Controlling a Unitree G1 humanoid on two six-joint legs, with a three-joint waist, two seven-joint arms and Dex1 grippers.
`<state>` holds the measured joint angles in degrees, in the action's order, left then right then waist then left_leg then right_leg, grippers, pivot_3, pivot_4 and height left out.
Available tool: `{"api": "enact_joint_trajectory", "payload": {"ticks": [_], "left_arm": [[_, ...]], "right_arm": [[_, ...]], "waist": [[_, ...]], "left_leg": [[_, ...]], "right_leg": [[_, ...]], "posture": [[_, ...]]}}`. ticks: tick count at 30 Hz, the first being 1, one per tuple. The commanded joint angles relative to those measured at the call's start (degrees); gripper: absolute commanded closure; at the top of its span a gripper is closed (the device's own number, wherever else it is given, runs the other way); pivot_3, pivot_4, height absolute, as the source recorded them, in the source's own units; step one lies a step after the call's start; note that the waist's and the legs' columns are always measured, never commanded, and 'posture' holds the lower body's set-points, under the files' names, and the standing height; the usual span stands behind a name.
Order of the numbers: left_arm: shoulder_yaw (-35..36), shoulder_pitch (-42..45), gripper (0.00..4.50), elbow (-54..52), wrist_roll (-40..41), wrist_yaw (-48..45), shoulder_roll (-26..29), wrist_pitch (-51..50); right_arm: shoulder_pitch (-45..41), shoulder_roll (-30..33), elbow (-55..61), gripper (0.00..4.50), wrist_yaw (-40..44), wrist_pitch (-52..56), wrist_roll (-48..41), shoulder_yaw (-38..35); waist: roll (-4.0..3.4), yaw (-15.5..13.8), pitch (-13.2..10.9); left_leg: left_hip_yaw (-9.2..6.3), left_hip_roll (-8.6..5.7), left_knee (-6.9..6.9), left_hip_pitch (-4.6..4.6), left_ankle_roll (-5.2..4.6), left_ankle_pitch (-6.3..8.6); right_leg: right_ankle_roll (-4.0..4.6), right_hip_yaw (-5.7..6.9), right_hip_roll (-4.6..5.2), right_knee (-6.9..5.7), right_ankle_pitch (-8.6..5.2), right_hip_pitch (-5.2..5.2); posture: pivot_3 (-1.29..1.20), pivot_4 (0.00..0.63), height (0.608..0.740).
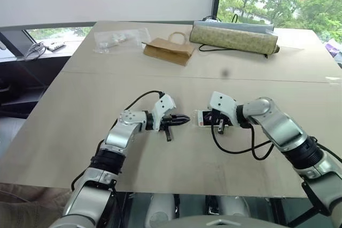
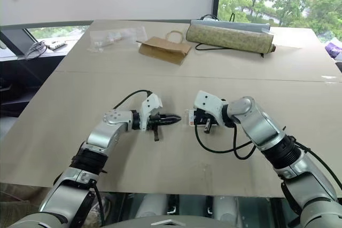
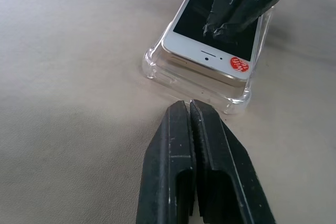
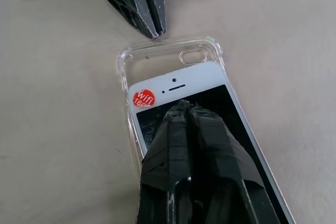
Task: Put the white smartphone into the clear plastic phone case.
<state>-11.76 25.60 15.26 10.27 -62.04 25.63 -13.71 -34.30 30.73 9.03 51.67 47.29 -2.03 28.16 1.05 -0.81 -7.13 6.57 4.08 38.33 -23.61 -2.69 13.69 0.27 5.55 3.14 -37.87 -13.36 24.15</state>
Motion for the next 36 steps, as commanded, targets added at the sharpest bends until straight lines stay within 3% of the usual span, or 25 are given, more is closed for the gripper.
{"api": "enact_joint_trajectory", "payload": {"ticks": [1, 8, 16, 27, 32, 36], "left_arm": [[-0.76, -0.63, 4.39, -1.84, -0.41, 1.05, -0.77, -0.60], [-1.01, -1.26, 4.39, -3.03, -0.54, 2.10, -1.37, -1.23], [-0.82, -1.53, 4.39, -4.14, -0.46, 2.71, -1.66, -2.23], [-0.57, -1.33, 4.39, -4.00, -0.51, 2.89, -1.83, -2.32], [-0.62, -1.14, 4.39, -3.46, -0.43, 2.79, -1.92, -1.99], [-0.71, -0.88, 4.39, -2.73, -0.54, 2.62, -2.01, -1.48]], "right_arm": [[1.74, -0.54, -7.66, 4.50, -0.53, 3.67, 1.55, 3.59], [0.76, 0.09, -10.24, 4.50, 1.23, 5.46, 1.69, 4.71], [2.70, 2.15, -3.57, 4.50, 2.11, 7.56, -1.18, 1.58], [5.45, 1.11, 14.76, 4.50, -5.05, 9.86, -9.96, -18.43], [6.65, 8.76, 10.22, 4.50, -10.48, 2.12, -1.77, -18.05], [7.01, 11.72, 6.40, 4.50, -10.66, -0.52, -0.27, -17.47]], "waist": [[0.06, 0.07, 0.19], [0.04, 0.11, 0.32], [-0.02, -0.07, 0.28], [-0.41, -0.09, -0.36], [-0.42, -0.15, -0.49], [-0.42, -0.06, -0.57]], "left_leg": [[0.00, 0.01, 0.00, 0.02, 0.00, 0.00], [-0.03, 0.07, -0.05, 0.28, 0.01, 0.01], [-0.07, 0.01, -0.13, 0.29, -0.05, 0.06], [-0.18, -0.10, -0.12, -0.27, -0.11, 0.07], [-0.20, -0.18, -0.13, -0.32, -0.11, 0.08], [-0.19, -0.21, -0.15, -0.33, -0.12, 0.08]], "right_leg": [[0.01, 0.00, 0.00, 0.00, -0.01, -0.01], [0.09, 0.02, 0.08, 0.04, -0.06, -0.22], [0.09, 0.16, 0.33, 0.23, -0.09, -0.34], [0.01, 0.35, 0.38, 0.32, -0.01, 0.04], [-0.05, 0.40, 0.40, 0.37, -0.03, 0.06], [-0.06, 0.39, 0.42, 0.42, -0.04, 0.06]], "posture": [[0.00, 0.150, 0.740], [0.00, 0.150, 0.740], [0.00, 0.150, 0.740], [0.00, 0.150, 0.740], [0.00, 0.150, 0.740], [0.00, 0.150, 0.740]]}}
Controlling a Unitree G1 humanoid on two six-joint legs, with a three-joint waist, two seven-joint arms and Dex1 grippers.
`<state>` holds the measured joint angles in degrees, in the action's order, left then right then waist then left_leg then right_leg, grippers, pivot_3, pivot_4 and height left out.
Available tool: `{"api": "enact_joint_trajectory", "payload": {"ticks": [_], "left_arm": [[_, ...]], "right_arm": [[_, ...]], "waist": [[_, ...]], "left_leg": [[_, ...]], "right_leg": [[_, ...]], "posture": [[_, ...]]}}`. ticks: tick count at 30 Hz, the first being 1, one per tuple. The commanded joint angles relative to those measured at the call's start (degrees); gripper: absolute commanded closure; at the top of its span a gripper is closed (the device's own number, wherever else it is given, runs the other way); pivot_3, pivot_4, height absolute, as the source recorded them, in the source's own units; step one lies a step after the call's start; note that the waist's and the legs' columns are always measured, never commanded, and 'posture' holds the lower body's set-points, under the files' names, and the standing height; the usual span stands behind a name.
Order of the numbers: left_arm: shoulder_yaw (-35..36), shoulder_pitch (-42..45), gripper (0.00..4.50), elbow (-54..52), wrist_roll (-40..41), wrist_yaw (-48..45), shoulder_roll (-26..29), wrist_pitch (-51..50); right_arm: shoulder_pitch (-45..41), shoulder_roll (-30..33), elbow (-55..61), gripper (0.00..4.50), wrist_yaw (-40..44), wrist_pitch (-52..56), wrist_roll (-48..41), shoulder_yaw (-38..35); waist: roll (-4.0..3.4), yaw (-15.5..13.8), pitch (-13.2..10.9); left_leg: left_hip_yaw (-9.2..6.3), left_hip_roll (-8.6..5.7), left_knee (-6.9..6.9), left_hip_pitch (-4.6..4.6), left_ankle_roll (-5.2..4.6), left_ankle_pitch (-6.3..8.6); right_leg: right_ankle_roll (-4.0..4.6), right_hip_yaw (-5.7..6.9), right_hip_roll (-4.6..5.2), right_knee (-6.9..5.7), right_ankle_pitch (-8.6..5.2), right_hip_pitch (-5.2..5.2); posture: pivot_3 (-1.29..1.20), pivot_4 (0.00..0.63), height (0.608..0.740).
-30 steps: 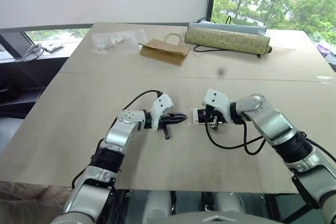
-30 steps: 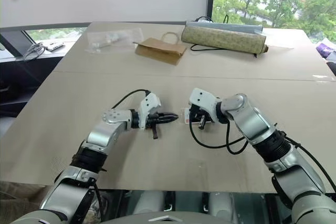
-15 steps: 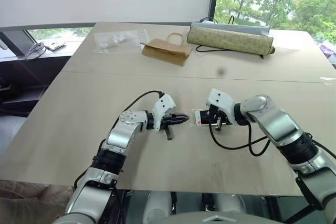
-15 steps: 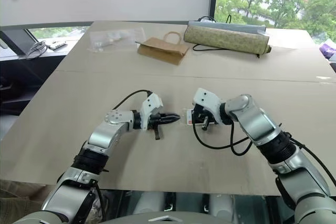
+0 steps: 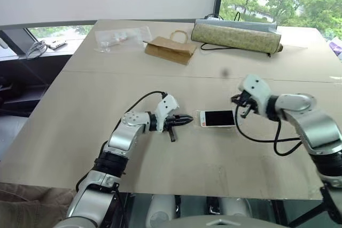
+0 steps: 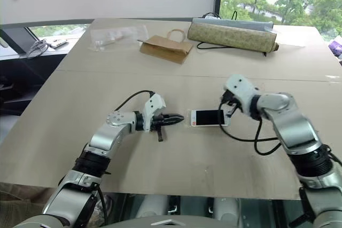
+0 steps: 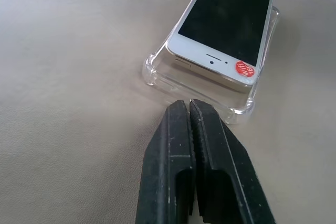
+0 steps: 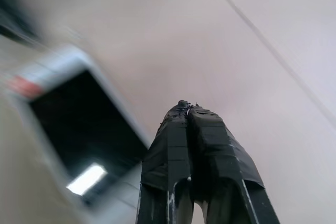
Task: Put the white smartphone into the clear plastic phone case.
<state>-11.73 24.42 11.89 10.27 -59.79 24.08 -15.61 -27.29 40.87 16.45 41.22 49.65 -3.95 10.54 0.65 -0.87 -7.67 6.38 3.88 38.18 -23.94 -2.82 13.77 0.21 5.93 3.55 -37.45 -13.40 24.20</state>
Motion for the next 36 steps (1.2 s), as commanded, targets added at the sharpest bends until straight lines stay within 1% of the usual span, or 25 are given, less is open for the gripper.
{"api": "enact_joint_trajectory", "payload": {"ticks": [1, 5, 9, 14, 20, 25, 28, 36], "left_arm": [[-0.75, 0.35, 4.39, 0.75, -0.57, 0.35, -0.48, 0.51], [-0.71, 0.48, 4.39, 1.10, -0.63, 0.43, -0.56, 0.83], [-0.65, 0.27, 4.39, 0.98, -0.67, 0.55, -0.47, 0.88], [-0.68, -0.06, 4.39, 0.69, -0.69, 0.83, -0.57, 0.83], [-0.78, 0.15, 4.39, 0.90, -0.74, 0.99, -0.96, 0.93], [-0.86, 0.29, 4.39, 1.26, -0.84, 0.84, -1.02, 1.14], [-0.95, 0.35, 4.39, 1.29, -0.87, 0.87, -1.16, 1.14], [-1.04, -0.01, 4.39, 0.73, -0.80, 0.99, -1.28, 0.85]], "right_arm": [[0.17, 2.51, -1.74, 4.50, 0.17, -3.77, 2.43, 0.97], [1.42, 5.32, -2.14, 4.50, 3.59, -4.29, 2.68, 3.63], [3.47, 7.48, 2.02, 4.50, 8.40, -3.65, 0.25, 4.58], [4.98, 9.06, 7.12, 4.50, 12.07, -1.27, -2.28, 5.38], [4.39, 9.19, 9.42, 4.50, 12.47, 1.15, -2.77, 6.78], [3.54, 9.49, 9.38, 4.50, 12.57, 1.24, -0.42, 11.10], [2.60, 8.58, 10.28, 4.50, 12.72, 1.83, -0.34, 13.17], [1.42, 7.82, 11.82, 4.50, 12.78, 2.52, 0.77, 15.54]], "waist": [[-0.06, -0.05, -0.12], [-0.05, -0.10, -0.25], [-0.04, -0.11, -0.33], [-0.04, -0.10, -0.40], [-0.06, -0.16, -0.44], [-0.06, -0.17, -0.45], [-0.05, -0.12, -0.46], [-0.04, -0.06, -0.46]], "left_leg": [[0.00, 0.00, -0.01, 0.00, 0.00, 0.00], [-0.01, 0.00, -0.02, -0.01, 0.00, 0.00], [-0.02, -0.01, -0.02, -0.03, -0.01, 0.00], [-0.07, 0.00, -0.02, -0.03, -0.01, 0.00], [-0.14, 0.01, -0.02, -0.05, -0.01, 0.00], [-0.17, 0.00, -0.02, -0.05, -0.01, 0.01], [-0.19, 0.00, -0.01, -0.05, -0.01, 0.00], [-0.26, 0.02, -0.01, -0.05, -0.01, 0.00]], "right_leg": [[-0.01, 0.00, 0.00, 0.00, 0.01, 0.00], [-0.04, 0.01, -0.01, 0.01, 0.02, 0.00], [-0.06, 0.01, -0.01, 0.05, 0.03, 0.00], [-0.07, 0.06, -0.01, 0.06, 0.02, -0.01], [-0.03, 0.14, 0.01, 0.14, -0.01, -0.03], [-0.01, 0.17, 0.02, 0.17, -0.02, -0.03], [-0.01, 0.19, 0.01, 0.20, -0.02, -0.04], [-0.01, 0.27, 0.00, 0.21, -0.02, -0.04]], "posture": [[0.00, 0.150, 0.740], [0.00, 0.150, 0.740], [0.00, 0.150, 0.740], [0.00, 0.150, 0.740], [0.00, 0.150, 0.740], [0.00, 0.150, 0.740], [0.00, 0.150, 0.740], [0.00, 0.150, 0.740]]}}
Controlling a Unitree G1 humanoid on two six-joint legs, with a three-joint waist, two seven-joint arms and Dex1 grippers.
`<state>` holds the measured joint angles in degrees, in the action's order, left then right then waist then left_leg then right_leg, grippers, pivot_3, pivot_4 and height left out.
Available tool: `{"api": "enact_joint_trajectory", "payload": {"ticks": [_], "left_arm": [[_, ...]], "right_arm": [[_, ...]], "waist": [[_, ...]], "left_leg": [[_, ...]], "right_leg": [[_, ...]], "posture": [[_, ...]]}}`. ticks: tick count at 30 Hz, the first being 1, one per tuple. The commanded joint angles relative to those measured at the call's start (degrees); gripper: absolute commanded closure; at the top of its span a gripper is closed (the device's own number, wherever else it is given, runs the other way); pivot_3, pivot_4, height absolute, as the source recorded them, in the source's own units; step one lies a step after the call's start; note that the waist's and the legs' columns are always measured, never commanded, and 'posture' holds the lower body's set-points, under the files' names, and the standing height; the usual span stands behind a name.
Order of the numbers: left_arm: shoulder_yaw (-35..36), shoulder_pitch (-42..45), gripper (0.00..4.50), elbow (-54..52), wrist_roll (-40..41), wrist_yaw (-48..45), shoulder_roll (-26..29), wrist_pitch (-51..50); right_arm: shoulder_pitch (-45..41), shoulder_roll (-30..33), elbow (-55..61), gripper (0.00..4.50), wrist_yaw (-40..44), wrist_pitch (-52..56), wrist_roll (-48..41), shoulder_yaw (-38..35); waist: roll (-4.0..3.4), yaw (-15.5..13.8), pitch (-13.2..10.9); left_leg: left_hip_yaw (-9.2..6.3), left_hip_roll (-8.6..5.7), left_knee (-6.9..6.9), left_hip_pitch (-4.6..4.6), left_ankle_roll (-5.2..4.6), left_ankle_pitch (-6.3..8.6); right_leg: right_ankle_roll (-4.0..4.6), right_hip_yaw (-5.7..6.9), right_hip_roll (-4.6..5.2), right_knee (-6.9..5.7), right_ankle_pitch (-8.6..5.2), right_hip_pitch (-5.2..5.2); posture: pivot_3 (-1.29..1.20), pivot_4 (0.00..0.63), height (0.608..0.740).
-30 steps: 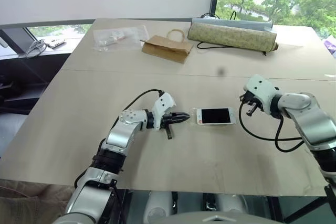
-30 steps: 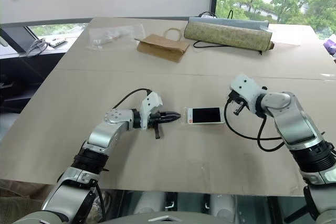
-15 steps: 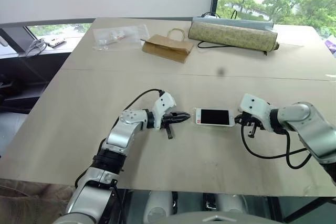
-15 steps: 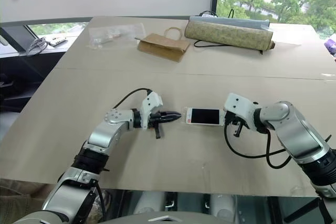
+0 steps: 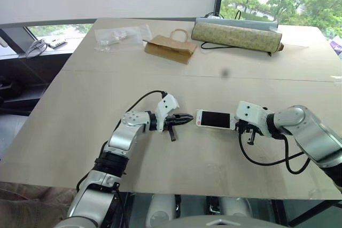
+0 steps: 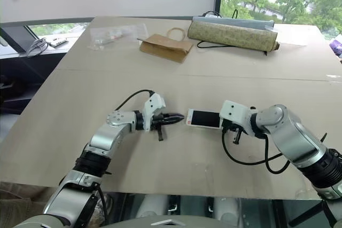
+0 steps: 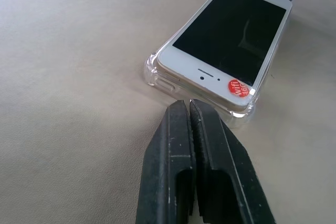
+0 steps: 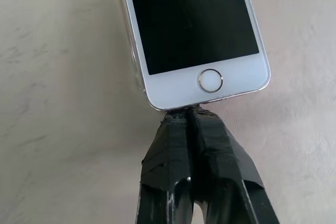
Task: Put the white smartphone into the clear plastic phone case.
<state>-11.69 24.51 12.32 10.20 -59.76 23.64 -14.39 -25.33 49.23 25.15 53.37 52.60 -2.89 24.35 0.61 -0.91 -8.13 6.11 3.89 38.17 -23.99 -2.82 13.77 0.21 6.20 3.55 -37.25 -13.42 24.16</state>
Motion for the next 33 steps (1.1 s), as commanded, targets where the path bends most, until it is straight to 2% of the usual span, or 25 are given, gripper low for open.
{"api": "enact_joint_trajectory", "payload": {"ticks": [1, 12, 23, 26, 33], "left_arm": [[-1.11, -0.14, 4.39, 0.24, -0.72, 0.98, -0.87, -0.40], [-1.24, 0.18, 4.39, 1.03, -0.84, 0.92, -1.47, -0.04], [-1.18, 0.21, 4.39, 1.10, -1.20, 1.08, -2.13, 0.15], [-0.71, -0.22, 4.39, 0.77, -1.25, 1.16, -1.85, 0.13], [1.27, -2.05, 4.39, -2.88, -0.12, 0.80, 0.11, -0.49]], "right_arm": [[-0.48, -0.51, 3.28, 4.50, 0.66, -0.64, -0.10, 1.84], [-1.60, -4.07, 3.88, 4.50, -0.85, -0.61, 3.08, 4.65], [-0.47, -7.25, 2.18, 4.50, -2.22, -3.91, 4.84, 3.72], [1.45, -4.95, 0.30, 4.50, -3.35, -6.29, 5.99, -0.01], [4.98, -2.22, 2.63, 4.50, -2.08, -1.63, 0.41, -11.22]], "waist": [[0.00, -0.01, 0.00], [0.02, 0.19, 0.01], [0.05, 0.63, 0.02], [0.06, 0.62, 0.01], [0.02, 0.03, -0.20]], "left_leg": [[-0.01, 0.00, 0.00, 0.00, 0.00, 0.00], [-0.03, 0.03, 0.00, 0.05, 0.00, 0.00], [-0.11, 0.24, 0.01, 0.22, 0.02, 0.01], [-0.12, 0.25, 0.00, 0.22, 0.02, 0.01], [-0.11, 0.15, -0.01, -0.03, 0.02, 0.01]], "right_leg": [[0.00, 0.01, 0.00, 0.00, 0.00, 0.00], [0.03, 0.06, -0.03, -0.01, -0.01, -0.03], [0.08, 0.42, 0.03, -0.01, -0.02, -0.19], [0.08, 0.51, 0.05, -0.01, -0.02, -0.20], [-0.01, 0.56, 0.17, 0.14, 0.03, -0.15]], "posture": [[0.00, 0.150, 0.740], [0.00, 0.150, 0.740], [0.00, 0.150, 0.740], [0.00, 0.150, 0.740], [0.00, 0.150, 0.740]]}}
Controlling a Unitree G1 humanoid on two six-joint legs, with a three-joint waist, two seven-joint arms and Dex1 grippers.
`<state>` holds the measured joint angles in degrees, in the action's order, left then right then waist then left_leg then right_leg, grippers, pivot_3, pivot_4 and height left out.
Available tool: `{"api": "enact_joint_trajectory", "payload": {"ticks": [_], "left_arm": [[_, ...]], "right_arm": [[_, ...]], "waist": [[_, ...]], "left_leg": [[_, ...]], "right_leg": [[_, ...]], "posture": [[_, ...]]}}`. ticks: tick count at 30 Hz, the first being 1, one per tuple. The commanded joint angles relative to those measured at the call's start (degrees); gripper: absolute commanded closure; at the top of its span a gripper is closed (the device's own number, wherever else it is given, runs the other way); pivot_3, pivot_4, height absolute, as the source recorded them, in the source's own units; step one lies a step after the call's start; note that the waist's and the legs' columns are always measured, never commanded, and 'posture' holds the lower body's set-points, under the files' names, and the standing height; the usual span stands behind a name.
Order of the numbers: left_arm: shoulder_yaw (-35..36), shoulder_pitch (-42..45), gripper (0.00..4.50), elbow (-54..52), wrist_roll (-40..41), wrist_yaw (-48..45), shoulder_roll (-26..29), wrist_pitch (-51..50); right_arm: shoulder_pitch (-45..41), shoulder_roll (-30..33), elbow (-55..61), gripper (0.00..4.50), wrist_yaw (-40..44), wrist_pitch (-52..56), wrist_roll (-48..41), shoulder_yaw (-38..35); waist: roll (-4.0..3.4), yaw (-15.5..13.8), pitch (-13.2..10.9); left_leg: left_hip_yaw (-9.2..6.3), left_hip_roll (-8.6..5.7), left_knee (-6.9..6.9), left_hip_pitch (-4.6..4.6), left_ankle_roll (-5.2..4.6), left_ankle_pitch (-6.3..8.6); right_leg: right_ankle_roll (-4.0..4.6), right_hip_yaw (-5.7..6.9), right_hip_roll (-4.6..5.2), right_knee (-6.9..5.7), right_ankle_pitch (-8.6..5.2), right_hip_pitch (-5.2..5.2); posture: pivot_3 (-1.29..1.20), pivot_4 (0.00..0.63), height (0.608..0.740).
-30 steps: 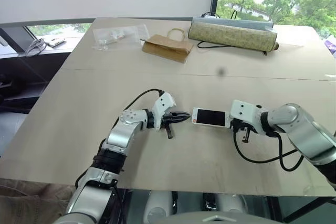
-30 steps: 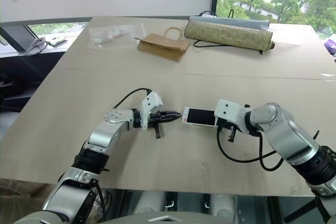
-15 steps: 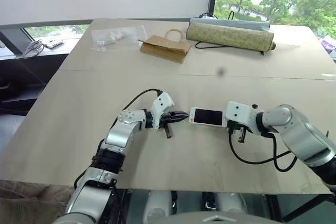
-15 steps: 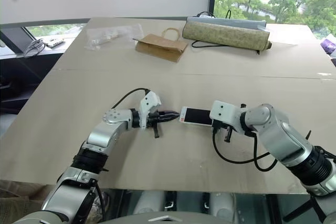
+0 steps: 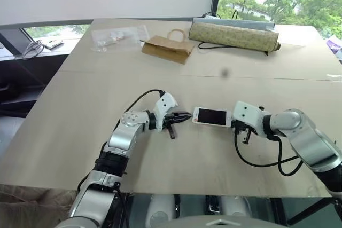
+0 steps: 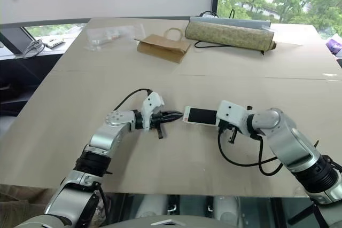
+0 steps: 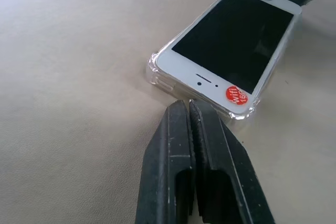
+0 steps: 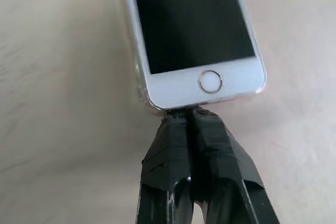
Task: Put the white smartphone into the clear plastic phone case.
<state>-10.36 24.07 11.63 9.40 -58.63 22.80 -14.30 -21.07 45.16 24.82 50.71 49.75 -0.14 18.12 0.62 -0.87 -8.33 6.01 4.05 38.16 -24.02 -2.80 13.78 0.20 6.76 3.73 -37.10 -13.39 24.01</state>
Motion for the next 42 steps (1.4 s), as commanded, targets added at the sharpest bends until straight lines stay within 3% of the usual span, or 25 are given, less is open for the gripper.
{"api": "enact_joint_trajectory", "payload": {"ticks": [1, 7, 10, 14, 25, 32, 42], "left_arm": [[0.35, -1.97, 4.39, -3.03, 1.07, -0.59, 1.48, -0.63], [5.58, -2.51, 4.39, -14.17, 13.42, -6.29, 4.99, -8.23], [3.35, -0.90, 4.39, -16.60, 14.24, -7.07, 5.38, -11.16], [-0.54, 3.14, 4.39, -14.11, 12.48, -4.28, 1.26, -13.17], [-8.97, 9.90, 4.39, 2.81, 0.24, -0.80, -3.19, -4.65], [-9.54, 9.91, 4.39, 4.90, -1.95, -0.82, -3.85, -2.49], [-9.37, 9.09, 4.39, 4.67, -2.94, 0.10, -4.86, -2.15]], "right_arm": [[1.08, 2.27, 3.28, 4.50, 0.72, 1.60, -3.00, -5.80], [4.36, 3.49, 4.60, 4.50, 0.43, 2.96, -7.92, -12.81], [5.29, 2.72, 4.37, 4.50, 0.14, 0.54, -9.89, -15.16], [4.55, -1.15, 3.32, 4.50, -0.55, -2.15, -14.00, -18.97], [5.70, -3.18, 2.73, 4.50, -3.43, -5.85, -15.82, -18.02], [5.08, -3.56, 1.79, 4.50, -4.20, -6.37, -15.76, -14.89], [-1.46, -5.16, -9.23, 4.50, -3.94, -7.12, -11.22, -5.01]], "waist": [[0.00, 0.03, -0.01], [0.08, 0.09, -0.31], [0.07, -0.04, -0.36], [0.11, -0.13, -0.39], [0.13, 0.00, -0.39], [0.12, 0.02, -0.38], [0.14, 0.01, -0.35]], "left_leg": [[-0.01, 0.00, -0.02, -0.15, 0.00, 0.00], [0.02, 0.02, -0.10, -0.77, 0.18, -0.10], [0.00, 0.03, -0.10, -0.77, 0.16, -0.08], [0.01, 0.00, 0.00, -0.75, 0.04, -0.01], [0.02, -0.11, 0.11, -0.71, 0.16, -0.10], [0.05, -0.04, 0.15, -0.68, 0.05, -0.03], [0.08, -0.07, 0.26, -0.55, 0.04, -0.03]], "right_leg": [[-0.06, 0.03, -0.01, 0.07, 0.04, 0.09], [0.07, 0.01, -0.41, 0.10, 0.19, 0.70], [-0.10, -0.02, -0.48, 0.10, 0.09, 0.69], [-0.17, 0.01, -0.52, 0.10, 0.07, 0.63], [-0.12, -0.09, -0.72, 0.00, 0.19, 0.60], [-0.20, -0.10, -0.67, -0.02, 0.15, 0.58], [-0.18, -0.18, -0.60, -0.43, 0.16, 0.58]], "posture": [[0.00, 0.150, 0.740], [0.00, 0.150, 0.740], [0.00, 0.150, 0.740], [0.00, 0.150, 0.740], [0.00, 0.150, 0.740], [0.00, 0.150, 0.740], [0.00, 0.150, 0.740]]}}
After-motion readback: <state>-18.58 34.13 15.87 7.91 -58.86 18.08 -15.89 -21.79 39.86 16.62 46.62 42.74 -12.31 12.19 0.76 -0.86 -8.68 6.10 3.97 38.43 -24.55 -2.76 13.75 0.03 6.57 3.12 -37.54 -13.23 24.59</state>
